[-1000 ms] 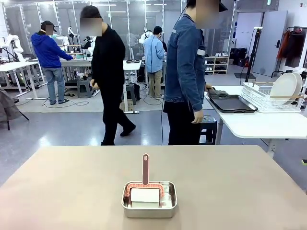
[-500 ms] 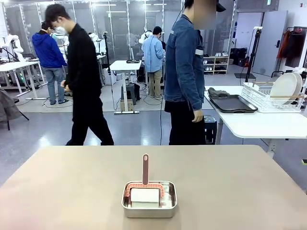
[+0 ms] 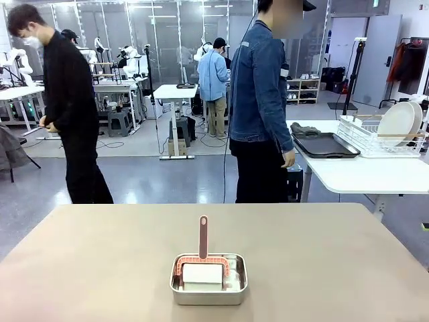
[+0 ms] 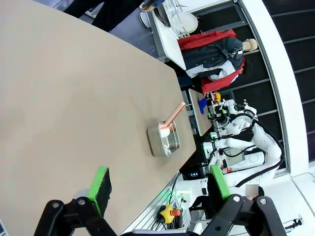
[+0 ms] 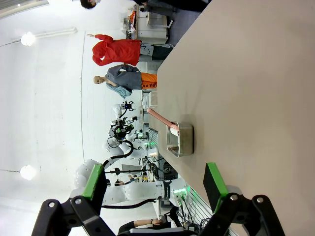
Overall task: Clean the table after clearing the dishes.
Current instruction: Place the Lint Roller back on top of the Airtight Container.
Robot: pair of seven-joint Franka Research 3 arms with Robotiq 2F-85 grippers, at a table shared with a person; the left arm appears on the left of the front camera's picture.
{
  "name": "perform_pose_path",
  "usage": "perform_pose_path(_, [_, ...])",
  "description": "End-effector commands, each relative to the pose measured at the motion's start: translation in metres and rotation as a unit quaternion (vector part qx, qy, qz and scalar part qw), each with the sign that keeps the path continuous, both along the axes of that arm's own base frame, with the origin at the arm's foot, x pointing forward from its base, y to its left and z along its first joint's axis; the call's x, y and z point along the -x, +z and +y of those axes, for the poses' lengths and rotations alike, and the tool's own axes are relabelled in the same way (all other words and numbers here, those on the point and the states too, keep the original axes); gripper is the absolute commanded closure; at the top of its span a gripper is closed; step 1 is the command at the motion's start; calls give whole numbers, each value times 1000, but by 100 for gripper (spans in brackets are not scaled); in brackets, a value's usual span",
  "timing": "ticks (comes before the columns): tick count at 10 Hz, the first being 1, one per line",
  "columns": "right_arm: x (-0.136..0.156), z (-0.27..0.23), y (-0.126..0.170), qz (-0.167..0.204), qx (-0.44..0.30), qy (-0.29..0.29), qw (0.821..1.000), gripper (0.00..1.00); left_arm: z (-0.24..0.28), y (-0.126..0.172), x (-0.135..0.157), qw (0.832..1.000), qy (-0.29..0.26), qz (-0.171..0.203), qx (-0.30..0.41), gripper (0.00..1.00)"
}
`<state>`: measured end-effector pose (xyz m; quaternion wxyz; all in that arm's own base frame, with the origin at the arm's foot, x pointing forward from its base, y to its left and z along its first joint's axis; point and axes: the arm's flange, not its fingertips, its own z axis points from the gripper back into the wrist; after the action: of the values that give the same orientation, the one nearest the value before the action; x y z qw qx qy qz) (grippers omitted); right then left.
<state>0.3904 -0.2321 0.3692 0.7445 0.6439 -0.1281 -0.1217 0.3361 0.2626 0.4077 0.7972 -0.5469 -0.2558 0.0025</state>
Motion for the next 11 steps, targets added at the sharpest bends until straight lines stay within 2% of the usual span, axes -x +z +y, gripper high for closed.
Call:
perform_pose_path(1, [1, 1, 2, -7, 1, 1, 1000, 0, 1, 2, 4, 1000, 0, 3, 9, 0])
perform_pose_path(11, [1, 1, 2, -7, 1, 1, 1000, 0, 1, 2, 4, 1000, 0, 3, 9, 0])
